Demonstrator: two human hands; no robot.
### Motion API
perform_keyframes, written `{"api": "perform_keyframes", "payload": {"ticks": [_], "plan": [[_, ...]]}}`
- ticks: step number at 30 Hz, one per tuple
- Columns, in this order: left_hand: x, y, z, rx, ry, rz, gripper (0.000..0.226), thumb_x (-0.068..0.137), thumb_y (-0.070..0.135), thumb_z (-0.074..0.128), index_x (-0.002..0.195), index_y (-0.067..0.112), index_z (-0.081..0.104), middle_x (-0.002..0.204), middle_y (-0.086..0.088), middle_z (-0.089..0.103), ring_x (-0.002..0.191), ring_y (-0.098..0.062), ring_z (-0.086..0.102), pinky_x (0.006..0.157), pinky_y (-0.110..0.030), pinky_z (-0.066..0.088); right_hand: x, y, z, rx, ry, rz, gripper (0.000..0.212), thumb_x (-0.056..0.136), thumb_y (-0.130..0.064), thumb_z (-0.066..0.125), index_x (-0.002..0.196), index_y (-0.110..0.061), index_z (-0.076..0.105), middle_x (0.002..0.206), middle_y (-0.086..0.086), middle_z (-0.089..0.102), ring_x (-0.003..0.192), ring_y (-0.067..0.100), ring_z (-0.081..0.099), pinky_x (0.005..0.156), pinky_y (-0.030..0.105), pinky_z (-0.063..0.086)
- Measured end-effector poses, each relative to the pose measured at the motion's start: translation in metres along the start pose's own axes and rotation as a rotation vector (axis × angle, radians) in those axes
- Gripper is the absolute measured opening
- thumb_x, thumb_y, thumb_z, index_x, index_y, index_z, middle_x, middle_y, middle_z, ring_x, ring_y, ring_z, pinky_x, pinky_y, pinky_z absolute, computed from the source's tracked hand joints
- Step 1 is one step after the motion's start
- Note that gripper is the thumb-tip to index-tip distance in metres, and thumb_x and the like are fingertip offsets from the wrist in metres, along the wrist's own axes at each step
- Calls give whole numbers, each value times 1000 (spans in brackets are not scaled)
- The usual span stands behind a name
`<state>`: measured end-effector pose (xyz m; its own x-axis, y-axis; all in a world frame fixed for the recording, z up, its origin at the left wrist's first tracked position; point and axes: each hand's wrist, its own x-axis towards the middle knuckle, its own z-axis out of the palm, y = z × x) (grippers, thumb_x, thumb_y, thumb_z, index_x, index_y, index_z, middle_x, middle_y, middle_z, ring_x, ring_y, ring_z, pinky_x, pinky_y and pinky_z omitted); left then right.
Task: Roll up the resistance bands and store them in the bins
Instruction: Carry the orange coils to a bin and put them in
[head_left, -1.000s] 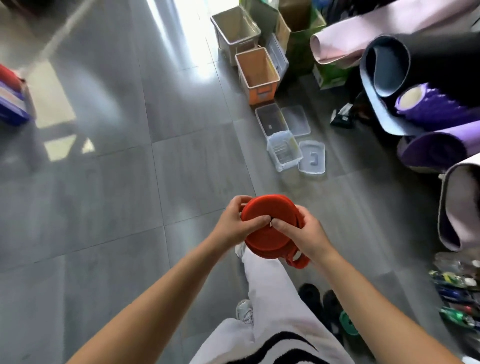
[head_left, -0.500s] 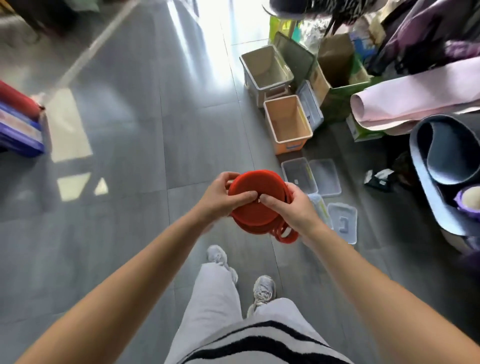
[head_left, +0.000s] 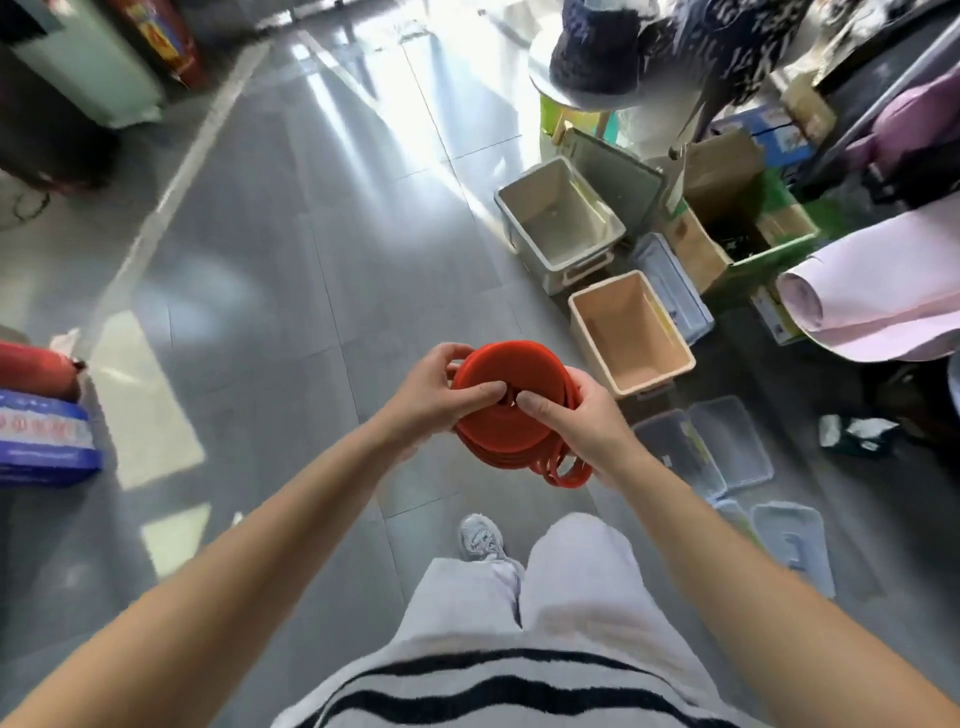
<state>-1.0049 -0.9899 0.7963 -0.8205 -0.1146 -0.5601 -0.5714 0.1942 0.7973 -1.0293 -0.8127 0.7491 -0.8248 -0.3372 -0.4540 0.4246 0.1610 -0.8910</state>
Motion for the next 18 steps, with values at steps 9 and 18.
{"api": "perform_keyframes", "payload": {"ticks": [9, 18], "plan": [[218, 85, -70, 76, -124, 29, 44, 80, 20, 73, 117, 18, 49, 111, -6, 61, 91, -15, 63, 63, -22, 52, 201, -72, -3, 107, 175, 51, 35, 73, -25, 78, 103, -20, 60, 94, -4, 69, 86, 10, 66, 65, 13, 50], [404, 196, -113, 101, -260, -6, 51, 68, 28, 78, 111, 23, 51, 103, -2, 62, 86, -11, 63, 61, -16, 50, 373, -160, -32, 180, 313, 114, 39, 69, -26, 80, 102, -23, 59, 93, -7, 68, 81, -1, 66, 66, 10, 48]]}}
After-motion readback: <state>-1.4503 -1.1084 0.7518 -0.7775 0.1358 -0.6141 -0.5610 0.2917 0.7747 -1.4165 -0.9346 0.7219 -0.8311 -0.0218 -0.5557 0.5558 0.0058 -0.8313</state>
